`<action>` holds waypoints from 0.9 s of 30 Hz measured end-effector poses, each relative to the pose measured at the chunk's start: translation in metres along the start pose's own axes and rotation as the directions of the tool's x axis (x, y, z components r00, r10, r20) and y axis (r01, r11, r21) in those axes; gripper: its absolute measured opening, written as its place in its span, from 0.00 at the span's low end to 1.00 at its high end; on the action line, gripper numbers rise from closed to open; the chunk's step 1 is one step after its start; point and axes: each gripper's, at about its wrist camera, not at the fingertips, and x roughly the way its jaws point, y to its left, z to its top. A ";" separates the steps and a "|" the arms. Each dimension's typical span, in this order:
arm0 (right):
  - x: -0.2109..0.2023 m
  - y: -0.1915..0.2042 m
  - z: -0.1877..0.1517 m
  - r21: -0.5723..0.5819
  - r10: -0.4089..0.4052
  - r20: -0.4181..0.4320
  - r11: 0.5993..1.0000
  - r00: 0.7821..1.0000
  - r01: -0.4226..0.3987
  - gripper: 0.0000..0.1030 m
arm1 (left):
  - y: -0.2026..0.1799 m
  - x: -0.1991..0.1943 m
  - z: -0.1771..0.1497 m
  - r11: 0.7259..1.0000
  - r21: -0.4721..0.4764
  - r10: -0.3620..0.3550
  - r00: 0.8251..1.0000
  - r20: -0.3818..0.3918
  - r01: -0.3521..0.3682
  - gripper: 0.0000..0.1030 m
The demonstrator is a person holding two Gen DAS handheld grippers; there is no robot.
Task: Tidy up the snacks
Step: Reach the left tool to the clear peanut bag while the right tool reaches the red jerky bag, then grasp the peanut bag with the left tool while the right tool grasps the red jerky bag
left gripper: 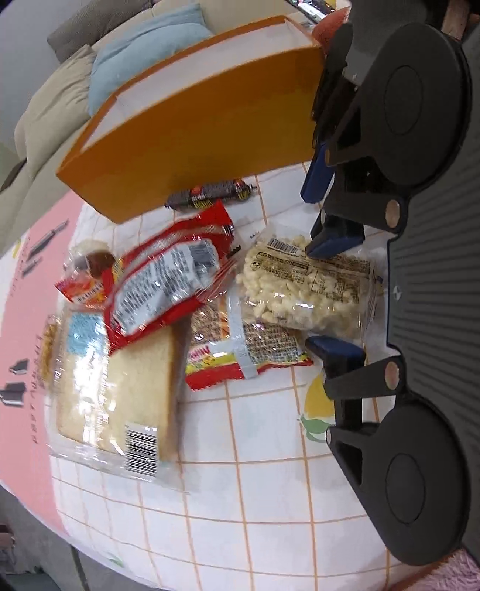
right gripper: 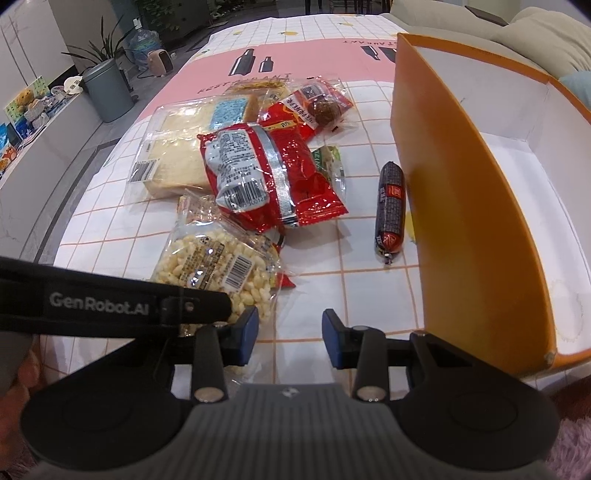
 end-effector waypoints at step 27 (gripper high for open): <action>-0.040 0.041 0.013 -0.210 -0.023 0.205 0.975 0.978 0.067 0.56 | 0.006 -0.060 0.011 0.999 -0.040 0.038 0.981 0.190 -0.031 0.23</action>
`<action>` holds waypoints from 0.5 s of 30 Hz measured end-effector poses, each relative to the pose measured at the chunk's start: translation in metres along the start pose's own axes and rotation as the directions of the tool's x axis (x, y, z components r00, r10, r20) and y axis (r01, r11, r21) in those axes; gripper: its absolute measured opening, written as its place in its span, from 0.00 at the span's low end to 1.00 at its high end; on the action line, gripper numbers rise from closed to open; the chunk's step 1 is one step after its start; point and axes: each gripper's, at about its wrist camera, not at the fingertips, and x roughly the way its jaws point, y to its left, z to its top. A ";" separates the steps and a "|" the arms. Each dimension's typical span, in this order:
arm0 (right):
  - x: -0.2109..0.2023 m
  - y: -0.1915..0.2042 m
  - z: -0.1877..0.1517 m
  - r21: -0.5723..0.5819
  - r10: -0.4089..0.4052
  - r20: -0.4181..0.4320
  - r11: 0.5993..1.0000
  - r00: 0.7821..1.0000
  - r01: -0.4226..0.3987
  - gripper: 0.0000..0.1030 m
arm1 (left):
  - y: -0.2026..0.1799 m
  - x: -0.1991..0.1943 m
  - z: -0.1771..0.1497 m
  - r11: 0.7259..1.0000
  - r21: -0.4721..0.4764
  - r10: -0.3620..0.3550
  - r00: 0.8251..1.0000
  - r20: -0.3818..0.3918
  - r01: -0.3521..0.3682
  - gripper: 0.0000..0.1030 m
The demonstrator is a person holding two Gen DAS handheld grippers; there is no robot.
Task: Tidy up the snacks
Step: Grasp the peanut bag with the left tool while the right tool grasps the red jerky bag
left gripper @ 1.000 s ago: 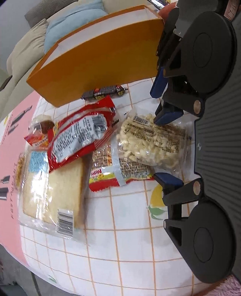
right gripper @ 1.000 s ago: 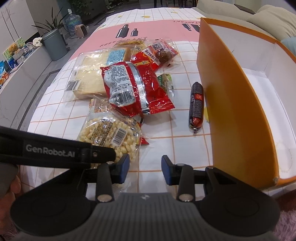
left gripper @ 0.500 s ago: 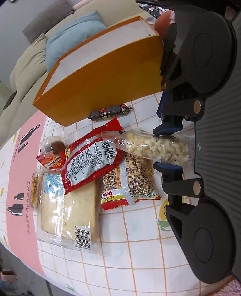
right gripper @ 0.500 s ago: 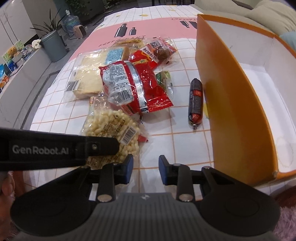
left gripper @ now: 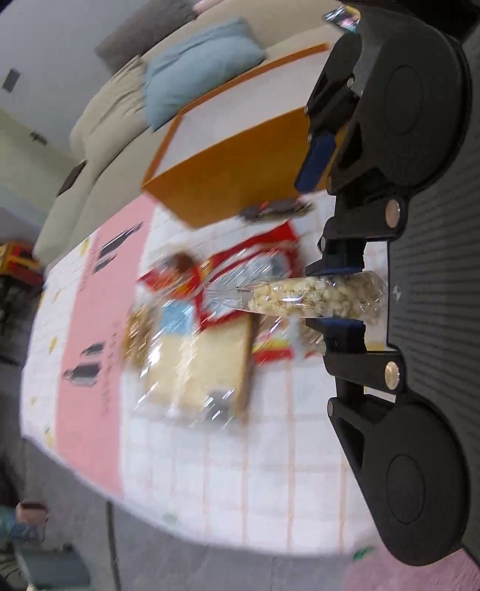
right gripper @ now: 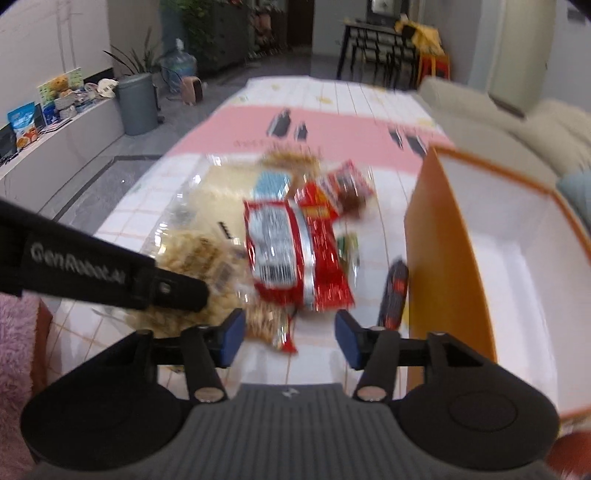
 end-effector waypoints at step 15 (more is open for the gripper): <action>0.078 0.014 0.037 -0.100 -0.042 -0.012 0.994 0.999 0.041 0.68 | 0.024 0.016 0.018 0.999 -0.033 0.039 0.999 0.008 -0.039 0.23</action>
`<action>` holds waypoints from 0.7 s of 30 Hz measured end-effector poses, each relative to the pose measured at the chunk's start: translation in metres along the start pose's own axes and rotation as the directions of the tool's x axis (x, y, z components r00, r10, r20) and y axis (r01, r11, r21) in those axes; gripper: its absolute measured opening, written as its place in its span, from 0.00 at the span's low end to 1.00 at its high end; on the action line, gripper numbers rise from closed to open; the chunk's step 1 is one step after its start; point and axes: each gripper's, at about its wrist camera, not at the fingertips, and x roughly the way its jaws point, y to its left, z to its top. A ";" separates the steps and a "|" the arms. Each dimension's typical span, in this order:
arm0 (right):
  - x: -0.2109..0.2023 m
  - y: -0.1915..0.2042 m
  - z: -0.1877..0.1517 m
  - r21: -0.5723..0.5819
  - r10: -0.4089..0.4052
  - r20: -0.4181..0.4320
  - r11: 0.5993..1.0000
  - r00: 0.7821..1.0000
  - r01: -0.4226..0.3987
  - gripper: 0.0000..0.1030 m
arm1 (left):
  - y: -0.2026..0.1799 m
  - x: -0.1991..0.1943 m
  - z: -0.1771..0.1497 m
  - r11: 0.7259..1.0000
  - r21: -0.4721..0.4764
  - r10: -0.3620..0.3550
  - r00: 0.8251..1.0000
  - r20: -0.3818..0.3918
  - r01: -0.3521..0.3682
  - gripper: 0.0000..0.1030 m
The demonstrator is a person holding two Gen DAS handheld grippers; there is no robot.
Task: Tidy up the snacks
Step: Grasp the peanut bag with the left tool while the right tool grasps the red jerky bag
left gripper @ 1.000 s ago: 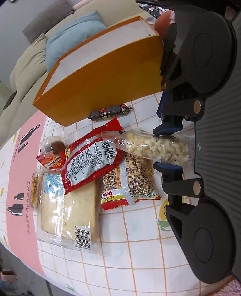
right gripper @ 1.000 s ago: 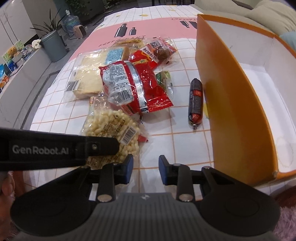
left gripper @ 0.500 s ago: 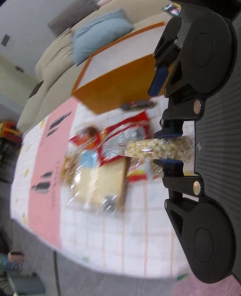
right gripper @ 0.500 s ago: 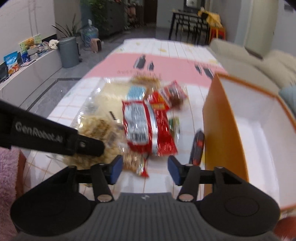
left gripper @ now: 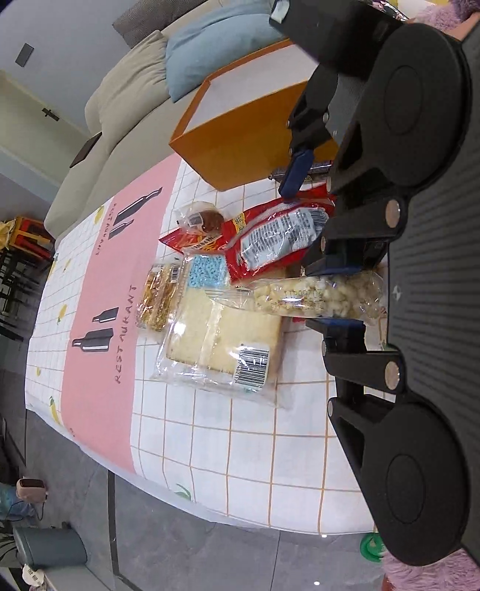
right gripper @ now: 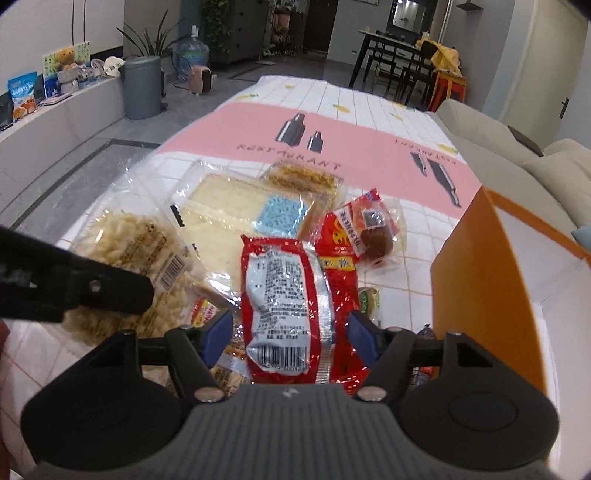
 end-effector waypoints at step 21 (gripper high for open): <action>-0.031 -0.020 0.003 0.074 -0.006 0.058 0.997 0.998 0.002 0.23 | -0.014 -0.019 0.001 0.999 0.019 0.035 0.999 0.019 -0.035 0.23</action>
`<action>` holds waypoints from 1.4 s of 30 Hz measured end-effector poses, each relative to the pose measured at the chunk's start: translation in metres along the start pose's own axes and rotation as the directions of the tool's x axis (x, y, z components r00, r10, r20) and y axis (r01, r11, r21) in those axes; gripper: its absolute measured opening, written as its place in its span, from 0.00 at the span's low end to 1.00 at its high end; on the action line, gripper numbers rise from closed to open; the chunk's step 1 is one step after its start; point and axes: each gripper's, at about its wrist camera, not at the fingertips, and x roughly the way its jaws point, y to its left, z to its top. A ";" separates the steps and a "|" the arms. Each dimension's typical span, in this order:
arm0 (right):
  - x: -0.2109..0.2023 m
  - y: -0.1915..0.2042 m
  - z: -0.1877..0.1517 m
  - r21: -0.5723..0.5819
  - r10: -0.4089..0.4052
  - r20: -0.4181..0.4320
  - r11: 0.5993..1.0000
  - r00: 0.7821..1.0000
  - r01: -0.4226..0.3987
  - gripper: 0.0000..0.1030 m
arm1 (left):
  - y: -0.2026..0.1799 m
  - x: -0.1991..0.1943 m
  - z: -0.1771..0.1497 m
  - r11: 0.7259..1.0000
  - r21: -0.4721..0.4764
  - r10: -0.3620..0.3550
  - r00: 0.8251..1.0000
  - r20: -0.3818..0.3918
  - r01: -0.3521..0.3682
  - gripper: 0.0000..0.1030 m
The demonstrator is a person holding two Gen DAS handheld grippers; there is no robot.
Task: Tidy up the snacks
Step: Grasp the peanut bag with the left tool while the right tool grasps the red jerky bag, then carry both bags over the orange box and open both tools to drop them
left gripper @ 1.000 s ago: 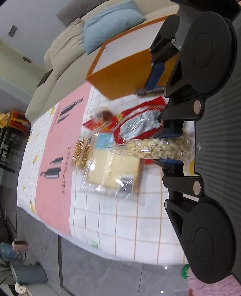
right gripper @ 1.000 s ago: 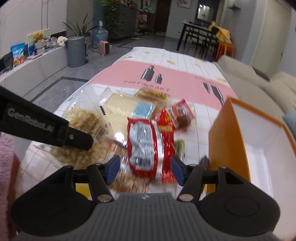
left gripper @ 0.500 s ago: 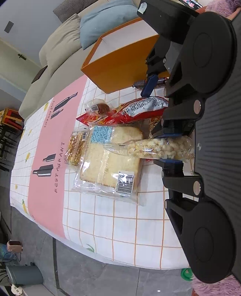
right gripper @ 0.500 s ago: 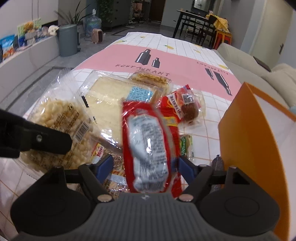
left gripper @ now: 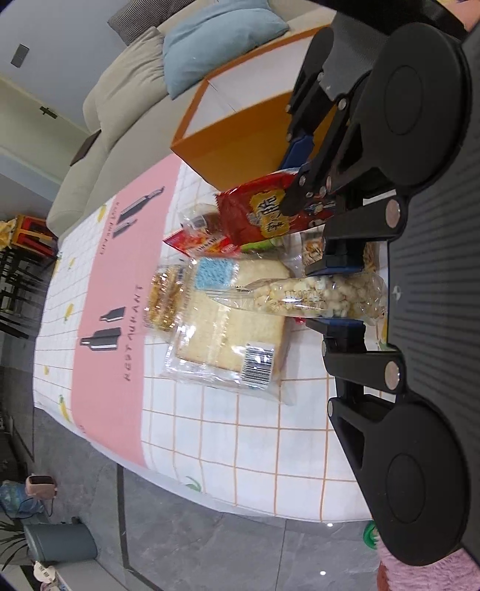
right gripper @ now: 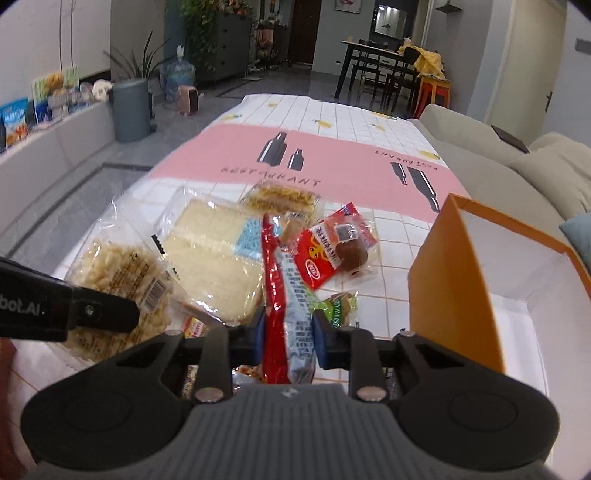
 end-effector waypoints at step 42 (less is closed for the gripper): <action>-0.073 -0.229 -0.038 0.365 0.007 -0.219 0.928 0.976 0.075 0.23 | -0.258 0.076 0.023 0.930 0.289 -0.143 0.950 -0.278 0.225 0.23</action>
